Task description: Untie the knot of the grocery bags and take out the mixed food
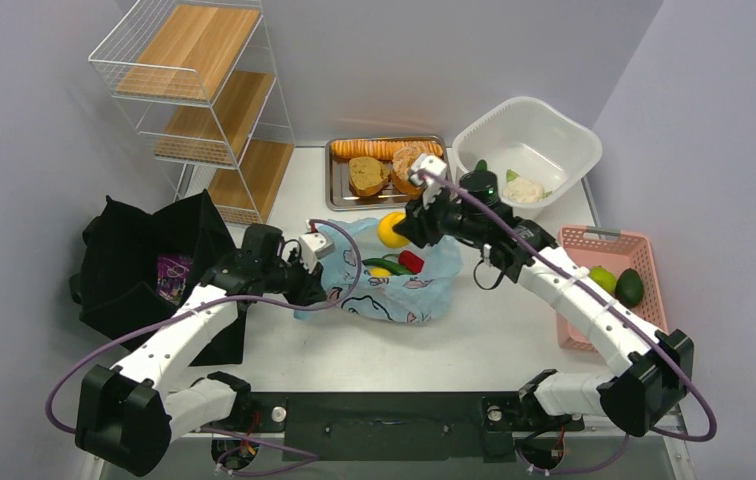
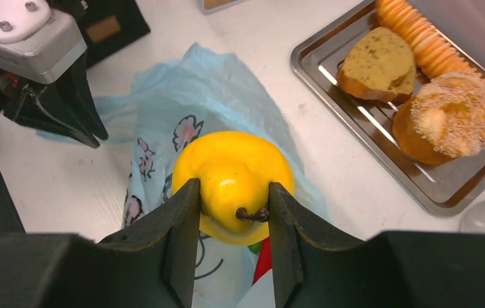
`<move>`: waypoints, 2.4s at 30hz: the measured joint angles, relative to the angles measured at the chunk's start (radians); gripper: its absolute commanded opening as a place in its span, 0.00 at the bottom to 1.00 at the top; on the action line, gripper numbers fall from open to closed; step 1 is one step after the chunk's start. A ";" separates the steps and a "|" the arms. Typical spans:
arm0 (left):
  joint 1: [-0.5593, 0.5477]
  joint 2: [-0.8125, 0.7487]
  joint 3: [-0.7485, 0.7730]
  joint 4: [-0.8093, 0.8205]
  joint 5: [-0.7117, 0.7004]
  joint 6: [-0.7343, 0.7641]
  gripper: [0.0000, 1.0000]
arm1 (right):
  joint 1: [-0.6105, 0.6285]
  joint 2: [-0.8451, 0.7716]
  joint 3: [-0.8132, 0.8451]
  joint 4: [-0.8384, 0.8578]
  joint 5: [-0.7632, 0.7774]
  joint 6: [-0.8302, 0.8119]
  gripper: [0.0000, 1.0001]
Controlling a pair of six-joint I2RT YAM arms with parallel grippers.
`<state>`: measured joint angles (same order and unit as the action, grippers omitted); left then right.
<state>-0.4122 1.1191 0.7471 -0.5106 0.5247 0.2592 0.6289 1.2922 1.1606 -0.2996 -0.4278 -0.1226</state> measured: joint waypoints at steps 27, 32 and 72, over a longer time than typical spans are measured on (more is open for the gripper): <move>0.045 0.057 0.012 0.148 0.084 -0.089 0.16 | -1.150 -0.079 0.081 -0.472 0.136 -0.102 0.00; 0.035 0.078 0.016 0.150 0.084 -0.088 0.15 | -1.245 0.017 0.053 -0.436 0.210 -0.182 0.02; -0.084 -0.051 0.007 0.031 0.059 0.167 0.00 | -0.023 -0.244 -0.069 -0.330 -0.004 -0.190 0.19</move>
<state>-0.4961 1.0676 0.7540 -0.4793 0.5838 0.4259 0.6056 1.0481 1.0916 -0.6300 -0.4320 -0.3130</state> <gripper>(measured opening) 0.003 0.193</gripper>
